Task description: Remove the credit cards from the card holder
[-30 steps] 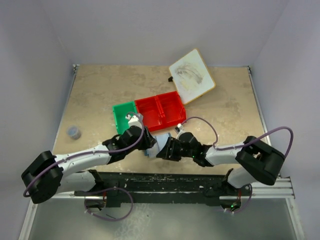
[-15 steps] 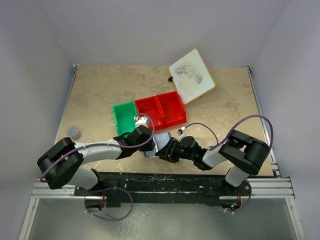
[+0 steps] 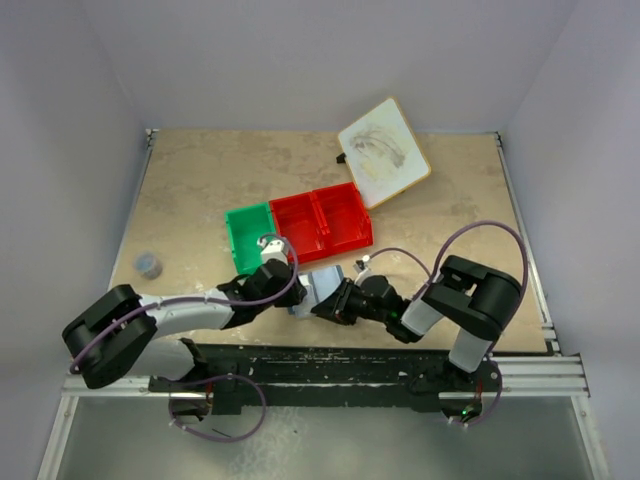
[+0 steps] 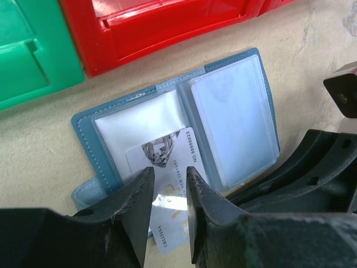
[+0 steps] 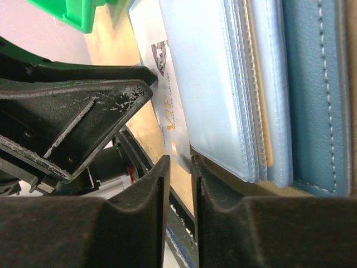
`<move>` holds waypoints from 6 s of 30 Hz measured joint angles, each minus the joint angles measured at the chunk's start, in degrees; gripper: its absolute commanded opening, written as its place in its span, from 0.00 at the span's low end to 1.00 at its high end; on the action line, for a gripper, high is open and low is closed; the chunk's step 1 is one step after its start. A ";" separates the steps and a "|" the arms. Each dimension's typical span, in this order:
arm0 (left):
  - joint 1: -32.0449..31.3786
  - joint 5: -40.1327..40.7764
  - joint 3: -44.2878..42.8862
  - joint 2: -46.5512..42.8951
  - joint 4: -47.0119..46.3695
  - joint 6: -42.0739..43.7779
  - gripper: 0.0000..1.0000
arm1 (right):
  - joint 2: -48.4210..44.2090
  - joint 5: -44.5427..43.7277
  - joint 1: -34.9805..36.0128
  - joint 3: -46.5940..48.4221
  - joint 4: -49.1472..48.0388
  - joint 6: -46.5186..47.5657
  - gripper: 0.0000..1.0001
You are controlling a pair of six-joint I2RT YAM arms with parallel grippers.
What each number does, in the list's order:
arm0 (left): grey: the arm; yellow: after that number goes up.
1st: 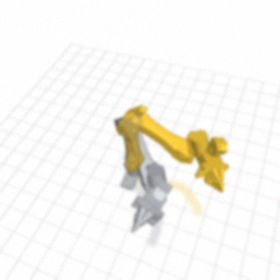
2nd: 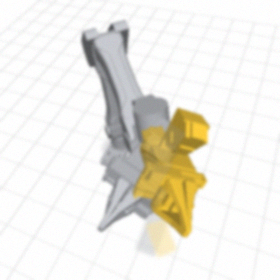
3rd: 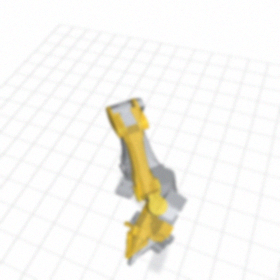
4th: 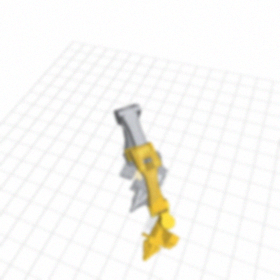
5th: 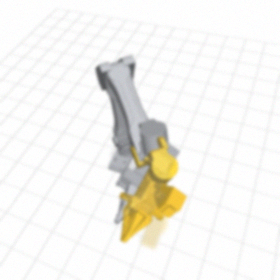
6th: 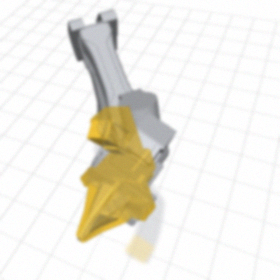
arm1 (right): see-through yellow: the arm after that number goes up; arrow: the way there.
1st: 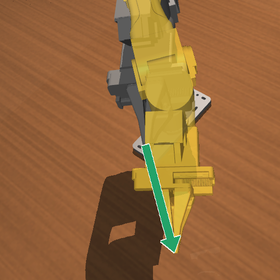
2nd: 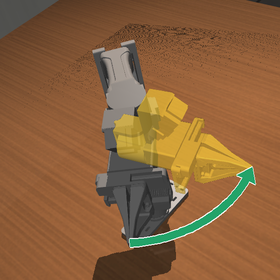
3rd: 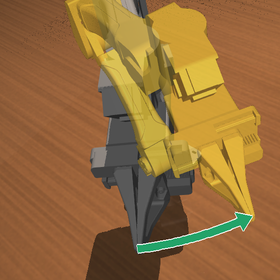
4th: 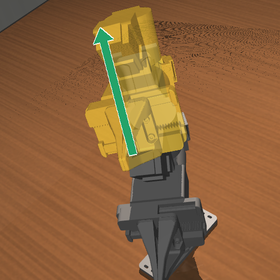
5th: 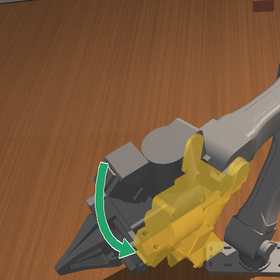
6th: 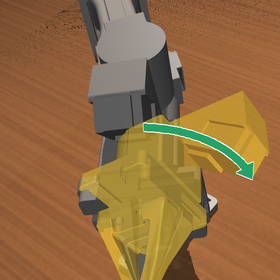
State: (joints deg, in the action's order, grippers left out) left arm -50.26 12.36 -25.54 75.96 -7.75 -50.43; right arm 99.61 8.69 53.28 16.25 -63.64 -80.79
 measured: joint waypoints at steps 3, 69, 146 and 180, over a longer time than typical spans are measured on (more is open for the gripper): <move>0.00 0.35 1.05 -1.46 0.11 -0.22 0.27 | 0.09 -0.13 0.09 0.02 0.09 0.39 0.09; 0.83 15.85 -5.03 -28.65 20.70 -0.94 0.58 | -18.08 -20.63 -2.75 32.68 52.04 40.39 0.00; 1.14 38.97 -9.14 -40.85 49.46 -12.02 0.63 | 29.31 -20.57 -7.26 80.89 66.51 134.88 0.00; 1.14 39.91 -9.14 -41.20 50.10 -13.03 0.63 | 33.18 -19.34 -6.51 85.46 68.43 122.53 0.50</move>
State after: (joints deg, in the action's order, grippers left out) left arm -49.12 52.27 -34.68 34.76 42.35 -63.46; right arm 132.79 -10.66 46.76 101.71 4.80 41.74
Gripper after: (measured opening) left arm 0.624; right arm 0.425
